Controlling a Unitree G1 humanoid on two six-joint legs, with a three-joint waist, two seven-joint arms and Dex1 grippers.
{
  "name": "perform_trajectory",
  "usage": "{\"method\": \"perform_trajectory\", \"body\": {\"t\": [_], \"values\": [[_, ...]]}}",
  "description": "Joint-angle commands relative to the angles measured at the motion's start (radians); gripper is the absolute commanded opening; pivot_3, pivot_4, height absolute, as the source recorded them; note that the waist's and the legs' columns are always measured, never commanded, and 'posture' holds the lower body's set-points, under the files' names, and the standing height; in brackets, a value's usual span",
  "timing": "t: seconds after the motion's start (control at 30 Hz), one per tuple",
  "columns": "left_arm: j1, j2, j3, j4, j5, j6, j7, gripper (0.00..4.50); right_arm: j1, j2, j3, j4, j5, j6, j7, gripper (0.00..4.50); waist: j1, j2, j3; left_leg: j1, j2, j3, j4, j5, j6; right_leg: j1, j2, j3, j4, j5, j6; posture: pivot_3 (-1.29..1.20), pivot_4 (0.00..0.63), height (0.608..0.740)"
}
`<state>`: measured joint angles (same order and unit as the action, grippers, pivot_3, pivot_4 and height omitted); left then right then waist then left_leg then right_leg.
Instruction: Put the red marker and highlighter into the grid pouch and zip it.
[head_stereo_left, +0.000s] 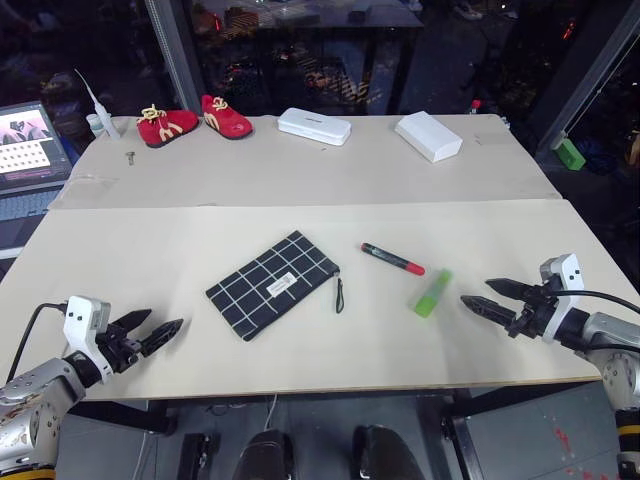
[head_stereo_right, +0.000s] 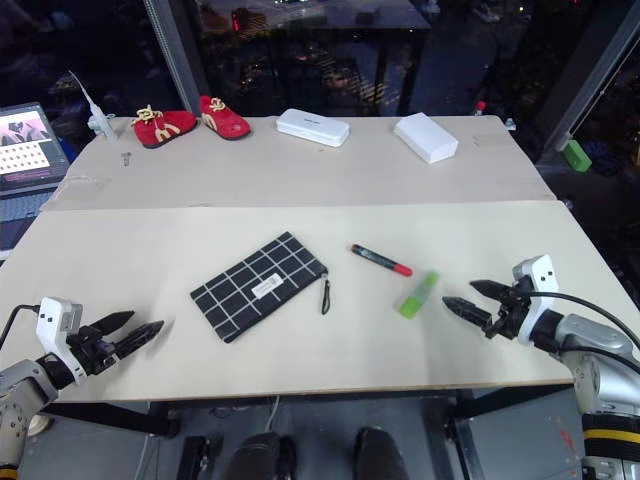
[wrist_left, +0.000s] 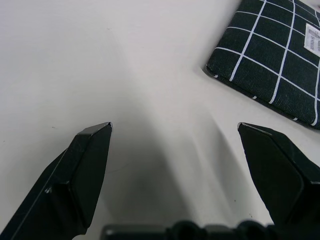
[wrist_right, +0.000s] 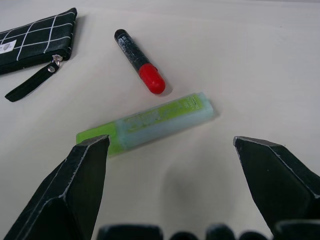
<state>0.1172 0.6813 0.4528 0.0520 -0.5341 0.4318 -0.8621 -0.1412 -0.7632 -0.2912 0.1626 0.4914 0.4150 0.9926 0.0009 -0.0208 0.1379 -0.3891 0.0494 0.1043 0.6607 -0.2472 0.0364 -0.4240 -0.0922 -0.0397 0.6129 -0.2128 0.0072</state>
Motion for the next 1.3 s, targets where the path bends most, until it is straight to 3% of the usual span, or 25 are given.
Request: {"method": "perform_trajectory", "body": {"t": [0.03, 0.07, 0.2, 0.43, 0.53, 0.73, 0.93, 1.07, 1.3], "values": [[-0.018, 0.013, 0.015, -0.007, -0.005, -0.057, -0.041, 4.34, -0.010, 0.003, -0.013, -0.011, 0.000, -0.028, 0.004, 4.41, 0.000, 0.000, 0.000, 0.000, 0.000, 0.000, 0.000, 0.000, 0.000, 0.000, 0.000, 0.000, 0.000, 0.000, 0.000, 0.00, 0.150, 0.740], [-0.034, 0.033, -0.005, 0.016, -0.004, -0.093, -0.112, 4.34, -0.010, 0.005, -0.009, -0.010, -0.003, -0.027, 0.000, 4.41, 0.000, 0.000, 0.000, 0.000, 0.000, 0.000, 0.000, 0.000, 0.000, 0.000, 0.000, 0.000, 0.000, 0.000, 0.000, 0.00, 0.150, 0.740], [-0.073, 0.049, -0.029, 0.080, 0.036, -0.258, -0.218, 4.50, -0.026, 0.015, -0.006, 0.009, -0.016, -0.032, -0.018, 3.41, 0.002, 0.000, 0.000, 0.000, 0.000, 0.001, 0.000, 0.000, 0.000, 0.000, 0.000, 0.000, 0.000, 0.000, -0.001, 0.00, 0.150, 0.740], [-0.095, 0.089, -0.086, 0.176, 0.203, -0.608, -0.268, 4.50, -0.071, 0.018, -0.034, 0.016, 0.018, -0.007, -0.018, 0.83, -0.003, 0.000, 0.000, 0.000, 0.000, 0.003, 0.000, 0.000, 0.001, -0.001, 0.000, 0.000, 0.000, 0.000, -0.001, 0.00, 0.150, 0.740], [-0.136, 0.104, -0.103, 0.190, 0.235, -0.699, -0.272, 4.50, -0.088, 0.012, -0.021, -0.007, 0.027, 0.004, -0.009, 0.02, -0.002, 0.000, 0.000, 0.000, 0.000, 0.003, 0.000, 0.000, 0.001, -0.001, 0.000, 0.000, 0.000, 0.000, -0.001, 0.00, 0.150, 0.740], [-0.163, 0.141, -0.181, 0.223, 0.301, -0.857, -0.316, 4.50, -0.189, 0.058, 0.062, -0.111, 0.018, 0.061, -0.056, 0.02, -0.010, 0.000, 0.000, 0.000, 0.001, 0.004, 0.000, -0.001, 0.001, -0.001, -0.001, 0.001, 0.000, 0.000, -0.001, 0.00, 0.150, 0.740], [-0.188, 0.141, -0.293, 0.242, 0.360, -0.968, -0.334, 4.50, -0.297, 0.206, 0.289, -0.250, -0.070, 0.087, -0.139, 0.02, -0.017, 0.000, 0.000, 0.000, 0.002, 0.005, 0.000, -0.001, 0.001, -0.003, 0.000, 0.000, 0.002, 0.000, -0.001, 0.00, 0.150, 0.740], [-0.227, 0.136, -0.340, 0.263, 0.383, -1.018, -0.323, 4.50, -0.409, 0.306, 0.456, -0.169, -0.229, 0.087, -0.236, 0.02, -0.016, 0.001, 0.000, -0.001, 0.001, 0.006, 0.000, 0.000, 0.000, -0.004, 0.000, 0.000, 0.003, 0.000, -0.001, 0.00, 0.150, 0.740], [-0.276, 0.139, -0.387, 0.277, 0.389, -1.054, -0.311, 4.50, -0.600, 0.450, 0.595, 0.086, -0.396, 0.063, -0.324, 0.02, -0.013, 0.001, 0.000, -0.004, 0.000, 0.010, 0.000, 0.000, 0.000, -0.006, 0.000, -0.001, 0.005, 0.001, -0.001, 0.00, 0.150, 0.740]]}}
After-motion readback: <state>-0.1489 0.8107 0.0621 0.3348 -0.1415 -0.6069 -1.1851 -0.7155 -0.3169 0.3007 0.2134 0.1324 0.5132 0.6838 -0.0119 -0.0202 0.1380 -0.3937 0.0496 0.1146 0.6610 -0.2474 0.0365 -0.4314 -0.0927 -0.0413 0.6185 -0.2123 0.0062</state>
